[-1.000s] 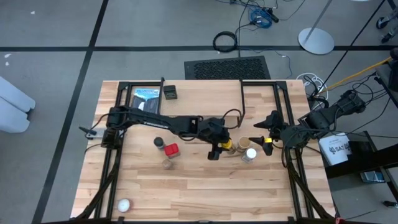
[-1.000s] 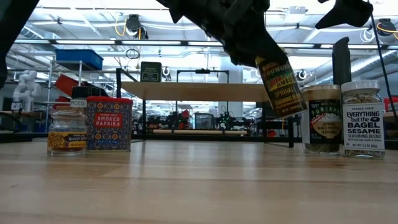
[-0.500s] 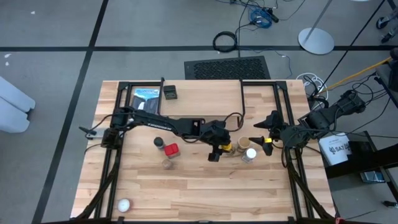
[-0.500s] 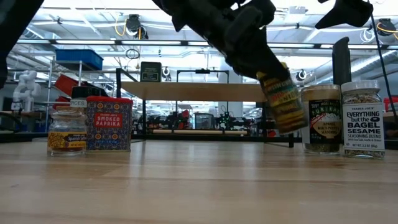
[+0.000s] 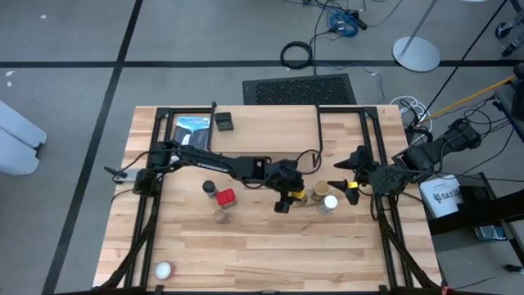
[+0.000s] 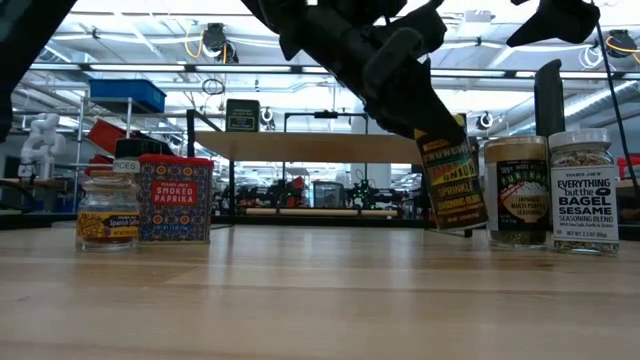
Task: Shelf spices
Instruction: Remove the yellow seasoning bottle from the shelf
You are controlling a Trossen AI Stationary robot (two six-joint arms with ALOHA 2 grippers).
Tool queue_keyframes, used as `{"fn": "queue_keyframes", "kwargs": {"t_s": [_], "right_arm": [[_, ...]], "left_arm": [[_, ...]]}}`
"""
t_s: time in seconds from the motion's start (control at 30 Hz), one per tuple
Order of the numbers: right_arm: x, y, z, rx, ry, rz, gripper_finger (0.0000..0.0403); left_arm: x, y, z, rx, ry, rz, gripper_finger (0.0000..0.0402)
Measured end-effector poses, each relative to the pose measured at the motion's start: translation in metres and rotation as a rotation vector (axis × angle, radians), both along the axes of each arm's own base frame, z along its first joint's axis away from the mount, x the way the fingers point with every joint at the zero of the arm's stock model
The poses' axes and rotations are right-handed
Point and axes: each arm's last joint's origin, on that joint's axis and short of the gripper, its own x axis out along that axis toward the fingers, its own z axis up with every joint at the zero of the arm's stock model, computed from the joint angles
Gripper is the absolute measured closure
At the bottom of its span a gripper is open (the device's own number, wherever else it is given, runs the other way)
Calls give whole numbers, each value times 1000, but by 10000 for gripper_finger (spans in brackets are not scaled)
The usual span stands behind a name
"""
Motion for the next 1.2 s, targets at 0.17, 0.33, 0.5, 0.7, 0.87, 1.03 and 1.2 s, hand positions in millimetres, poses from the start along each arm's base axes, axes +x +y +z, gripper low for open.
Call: {"fn": "queue_keyframes", "kwargs": {"t_s": [0.17, 0.33, 0.5, 0.7, 0.87, 1.03, 1.2], "right_arm": [[0, 0, 0, 0, 0, 0, 89], [0, 0, 0, 0, 0, 0, 89], [0, 0, 0, 0, -1, 0, 89], [0, 0, 0, 0, -1, 0, 89], [0, 0, 0, 0, 0, 0, 89], [0, 0, 0, 0, 0, 0, 89], [0, 0, 0, 0, 0, 0, 89]], "left_arm": [[0, 0, 1, 1, -10, -1, 157], [1, 1, 1, 14, -17, -10, 157], [2, 3, -4, 18, -11, -7, 157], [4, 3, -6, 18, -22, -7, 157], [5, 3, -7, 20, -18, -10, 155], [5, 3, -7, 21, -19, -10, 142], [5, 3, -7, 22, -20, -11, 139]]}}
